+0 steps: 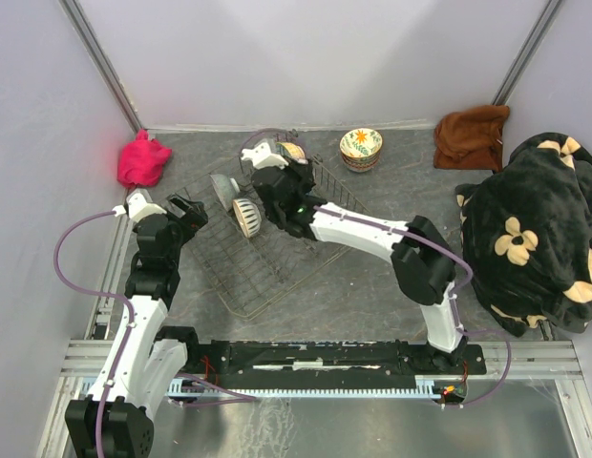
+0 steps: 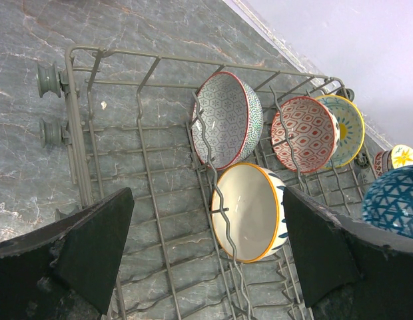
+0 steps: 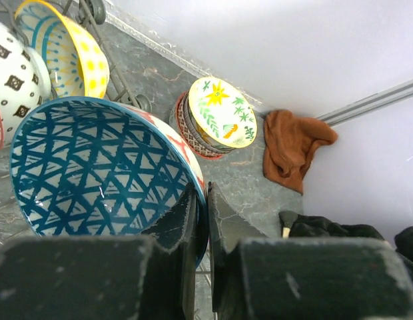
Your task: Unload the bowls from the dish rack
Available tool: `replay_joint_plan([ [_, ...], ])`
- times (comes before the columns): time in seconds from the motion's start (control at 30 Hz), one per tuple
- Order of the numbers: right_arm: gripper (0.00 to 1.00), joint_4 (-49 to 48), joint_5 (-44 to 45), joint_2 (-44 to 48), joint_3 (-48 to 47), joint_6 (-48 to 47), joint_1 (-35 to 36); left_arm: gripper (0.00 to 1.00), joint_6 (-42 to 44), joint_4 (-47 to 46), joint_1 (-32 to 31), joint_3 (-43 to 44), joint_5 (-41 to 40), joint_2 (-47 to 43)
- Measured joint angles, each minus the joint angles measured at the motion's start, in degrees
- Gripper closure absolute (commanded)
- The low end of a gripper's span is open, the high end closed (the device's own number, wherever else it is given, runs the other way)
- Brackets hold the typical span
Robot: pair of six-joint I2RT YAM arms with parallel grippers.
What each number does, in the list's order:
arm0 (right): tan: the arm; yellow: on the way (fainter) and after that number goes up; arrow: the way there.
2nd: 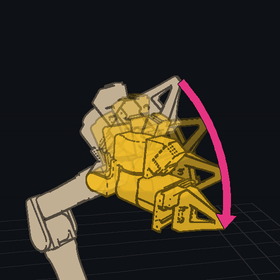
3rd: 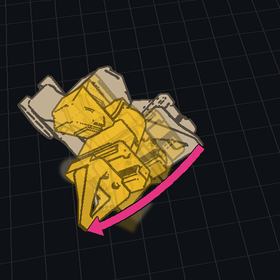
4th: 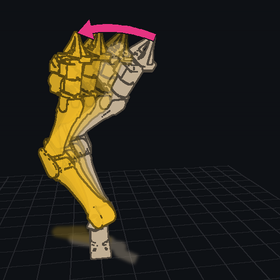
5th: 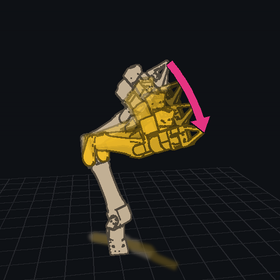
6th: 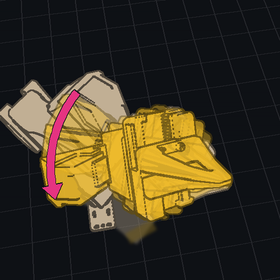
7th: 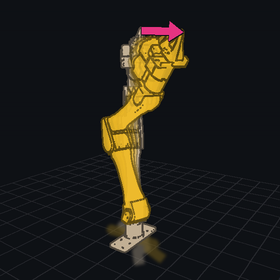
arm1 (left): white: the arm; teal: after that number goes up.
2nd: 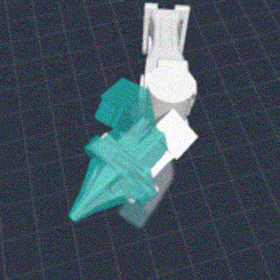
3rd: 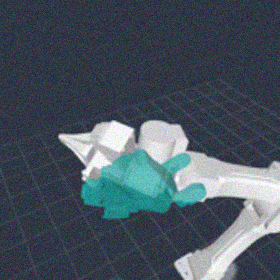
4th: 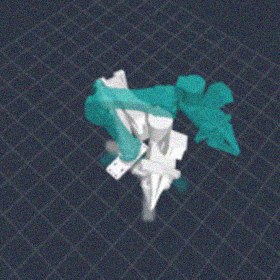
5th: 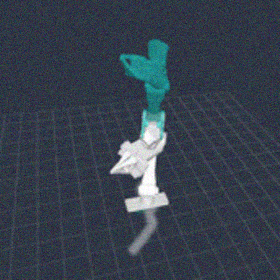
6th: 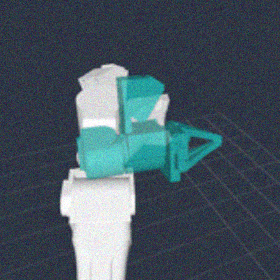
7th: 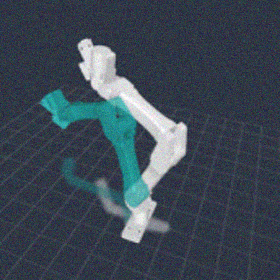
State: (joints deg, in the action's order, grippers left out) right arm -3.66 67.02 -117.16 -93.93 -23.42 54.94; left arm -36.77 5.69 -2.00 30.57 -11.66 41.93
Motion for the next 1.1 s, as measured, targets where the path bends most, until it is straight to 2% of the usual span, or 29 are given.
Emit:
replay_joint_plan([
  [0.2, 0.99, 13.6, -8.5, 8.1, -0.7, 12.4, -6.1, 0.01, 0.0, 0.0, 0.0, 0.0, 0.1, 0.0],
  [0.37, 0.99, 22.7, -18.3, 16.9, 0.7, 24.9, -18.6, 0.01, 0.0, -0.1, 0.0, 0.0, 0.2, 0.0],
  [0.57, 0.99, 26.4, -31.6, 27.4, 11.5, 37.0, -33.2, 0.01, -0.1, -0.1, 0.0, 0.0, 0.3, 0.0],
  [0.83, 0.99, 28.4, -47.1, 27.3, 18.8, 46.3, -45.2, 0.01, -1.0, -0.3, 0.0, 0.0, 1.4, 0.0],
  [1.1, 0.99, 27.3, -54.8, 24.1, 19.0, 50.0, -48.2, 0.01, -1.1, -0.6, 0.0, 0.0, 1.7, 0.3],
])
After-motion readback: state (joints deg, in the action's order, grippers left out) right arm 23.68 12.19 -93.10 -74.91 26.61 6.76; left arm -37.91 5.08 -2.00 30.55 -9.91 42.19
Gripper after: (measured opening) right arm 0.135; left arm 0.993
